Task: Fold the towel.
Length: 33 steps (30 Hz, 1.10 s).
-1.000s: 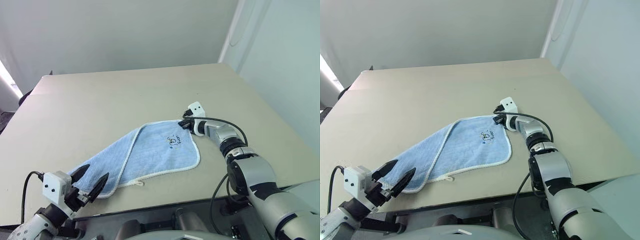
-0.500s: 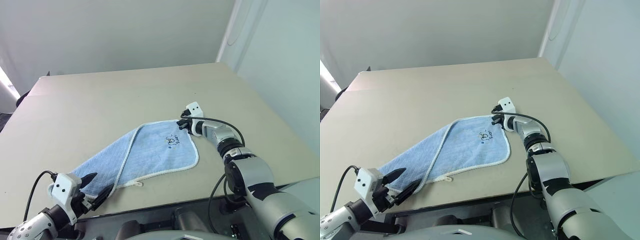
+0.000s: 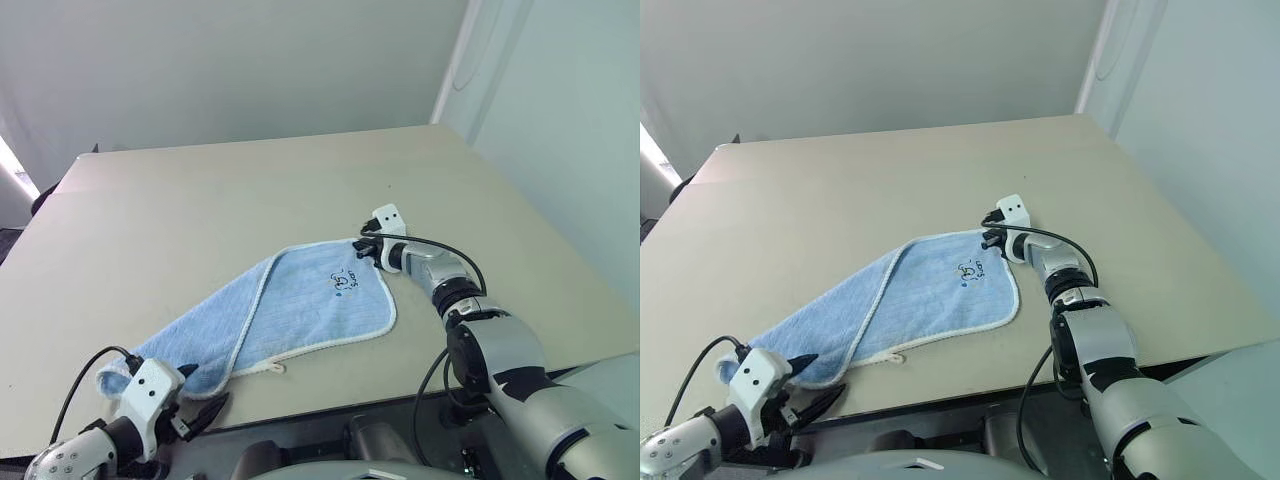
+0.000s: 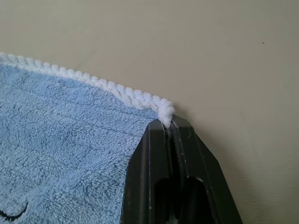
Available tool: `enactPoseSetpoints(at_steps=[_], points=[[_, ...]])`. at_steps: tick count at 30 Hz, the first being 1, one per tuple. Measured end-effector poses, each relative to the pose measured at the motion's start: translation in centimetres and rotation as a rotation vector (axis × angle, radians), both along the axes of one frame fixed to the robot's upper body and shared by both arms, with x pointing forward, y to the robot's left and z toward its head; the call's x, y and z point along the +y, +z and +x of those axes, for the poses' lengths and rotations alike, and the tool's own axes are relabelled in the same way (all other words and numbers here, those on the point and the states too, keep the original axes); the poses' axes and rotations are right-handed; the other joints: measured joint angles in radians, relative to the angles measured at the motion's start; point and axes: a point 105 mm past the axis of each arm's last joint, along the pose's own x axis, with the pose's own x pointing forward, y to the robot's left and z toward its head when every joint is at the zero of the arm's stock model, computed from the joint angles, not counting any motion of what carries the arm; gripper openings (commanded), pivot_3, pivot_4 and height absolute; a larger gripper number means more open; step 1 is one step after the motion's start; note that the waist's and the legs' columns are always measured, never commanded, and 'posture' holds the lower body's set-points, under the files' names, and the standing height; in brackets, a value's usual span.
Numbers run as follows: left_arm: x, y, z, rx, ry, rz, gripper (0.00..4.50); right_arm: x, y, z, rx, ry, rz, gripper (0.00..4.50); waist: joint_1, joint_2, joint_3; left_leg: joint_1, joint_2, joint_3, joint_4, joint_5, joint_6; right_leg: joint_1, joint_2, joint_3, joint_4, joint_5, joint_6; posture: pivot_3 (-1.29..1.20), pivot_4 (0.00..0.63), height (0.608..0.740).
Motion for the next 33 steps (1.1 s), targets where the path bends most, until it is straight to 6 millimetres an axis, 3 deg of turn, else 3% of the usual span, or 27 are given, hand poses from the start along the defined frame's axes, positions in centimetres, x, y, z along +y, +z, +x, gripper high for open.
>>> enactPoseSetpoints(at_steps=[9, 10, 16, 22, 28, 31, 33], points=[[0.1, 0.2, 0.3, -0.006, -0.015, -0.009, 0.20, -0.3, -0.1, 0.0, 0.000, -0.026, 0.015, 0.00, 0.001, 0.001, 0.000, 0.000, 0.000, 0.000, 0.000, 0.000, 0.000, 0.000, 0.000, 0.000, 0.000, 0.001, 0.001, 0.00, 0.000, 0.740], [0.2, 0.3, 0.3, -0.008, -0.013, -0.018, 0.03, -0.4, -0.1, 0.1, -0.001, -0.029, 0.016, 0.00, 0.000, 0.001, 0.000, 0.000, 0.000, 0.000, 0.000, 0.000, 0.000, 0.000, 0.000, 0.000, 0.000, 0.001, 0.001, 0.00, 0.000, 0.740], [2.3, 2.3, 1.0, -0.054, 0.066, -0.066, 0.03, -0.5, -0.1, 0.0, -0.009, -0.031, 0.018, 0.00, 0.000, 0.001, 0.000, 0.000, 0.000, -0.001, 0.000, 0.000, 0.000, 0.000, 0.000, -0.001, 0.000, 0.001, 0.001, 0.00, 0.000, 0.740], [6.6, 7.2, 3.0, -0.197, 0.229, -0.125, 0.03, -0.5, 0.0, 0.1, -0.027, -0.031, 0.017, 0.00, 0.000, 0.001, 0.000, 0.000, 0.000, -0.002, 0.000, 0.000, 0.000, 0.000, 0.000, -0.002, 0.000, 0.001, 0.002, 0.00, 0.000, 0.740], [7.4, 7.0, 3.1, -0.170, 0.234, -0.136, 0.03, -0.4, 0.2, 0.2, -0.047, -0.024, 0.020, 0.00, -0.002, 0.001, 0.000, -0.001, 0.000, -0.001, -0.001, 0.000, 0.000, -0.001, 0.000, -0.001, -0.001, 0.001, 0.002, 0.00, 0.000, 0.740], [8.2, 7.4, 4.7, -0.218, 0.263, -0.143, 0.03, -0.2, 0.8, 0.3, -0.076, -0.010, 0.027, 0.00, 0.005, 0.001, 0.000, 0.000, 0.000, -0.002, 0.000, 0.000, -0.001, 0.000, 0.000, -0.002, 0.000, 0.001, 0.002, 0.00, 0.000, 0.740], [9.1, 7.9, 6.9, -0.270, 0.301, -0.144, 0.03, 0.0, 1.2, 0.4, -0.097, -0.004, 0.034, 0.00, 0.007, 0.000, 0.000, 0.001, 0.000, -0.003, 0.000, 0.001, -0.002, 0.001, 0.000, -0.003, 0.002, 0.002, 0.002, 0.00, 0.000, 0.740]])
